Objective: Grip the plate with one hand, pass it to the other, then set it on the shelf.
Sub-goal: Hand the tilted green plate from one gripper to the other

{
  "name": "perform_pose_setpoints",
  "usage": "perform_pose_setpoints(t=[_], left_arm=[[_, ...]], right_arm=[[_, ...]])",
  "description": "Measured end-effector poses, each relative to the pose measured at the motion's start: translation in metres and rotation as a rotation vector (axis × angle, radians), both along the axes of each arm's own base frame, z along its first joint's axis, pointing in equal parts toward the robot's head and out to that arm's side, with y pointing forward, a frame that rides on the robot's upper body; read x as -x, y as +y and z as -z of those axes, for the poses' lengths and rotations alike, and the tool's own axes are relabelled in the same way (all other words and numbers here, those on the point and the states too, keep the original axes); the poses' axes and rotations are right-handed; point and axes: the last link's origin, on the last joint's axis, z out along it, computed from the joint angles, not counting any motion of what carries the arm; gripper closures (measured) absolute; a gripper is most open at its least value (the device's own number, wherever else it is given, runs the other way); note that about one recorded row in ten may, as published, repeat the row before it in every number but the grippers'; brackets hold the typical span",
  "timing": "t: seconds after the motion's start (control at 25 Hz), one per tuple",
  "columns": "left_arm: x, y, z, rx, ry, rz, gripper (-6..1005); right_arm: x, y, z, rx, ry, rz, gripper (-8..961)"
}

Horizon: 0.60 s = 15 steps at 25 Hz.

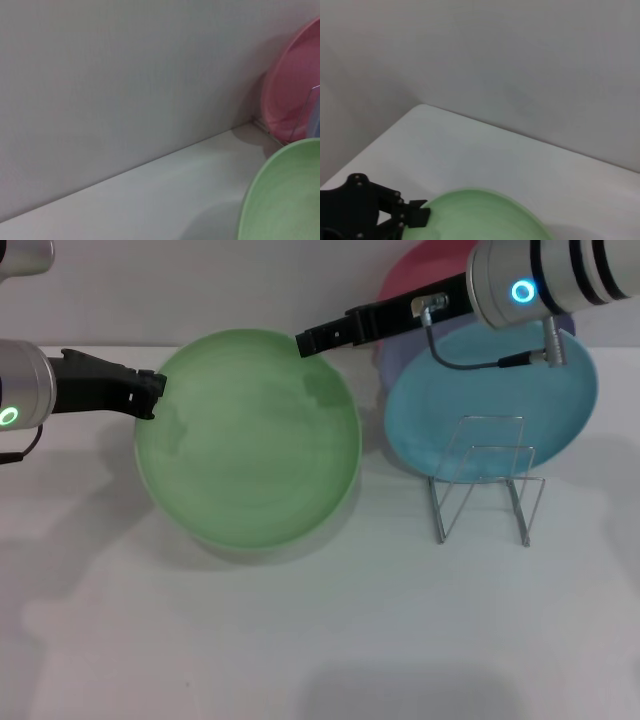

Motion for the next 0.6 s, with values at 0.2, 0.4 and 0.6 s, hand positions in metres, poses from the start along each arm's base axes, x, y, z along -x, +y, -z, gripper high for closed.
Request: perform_pose_setpoints(t=[0.2,0.4,0.6], left_arm=[[0.0,-0.001,0.001,0.003,-0.005,-0.001,935],[0.0,-0.001,0.002,0.006,-0.004,0.0,932],[-0.001,-0.001,0.002,0.006,-0.004,0.002,928]], right_arm=[[-0.003,0.002,0.004,-0.007,-0.011,0.002,134],[-0.006,0.004,0.009,-0.011,-0.031,0.001,134],[-0.009,0.006,0.016,-0.005,-0.047,-0.002,134]])
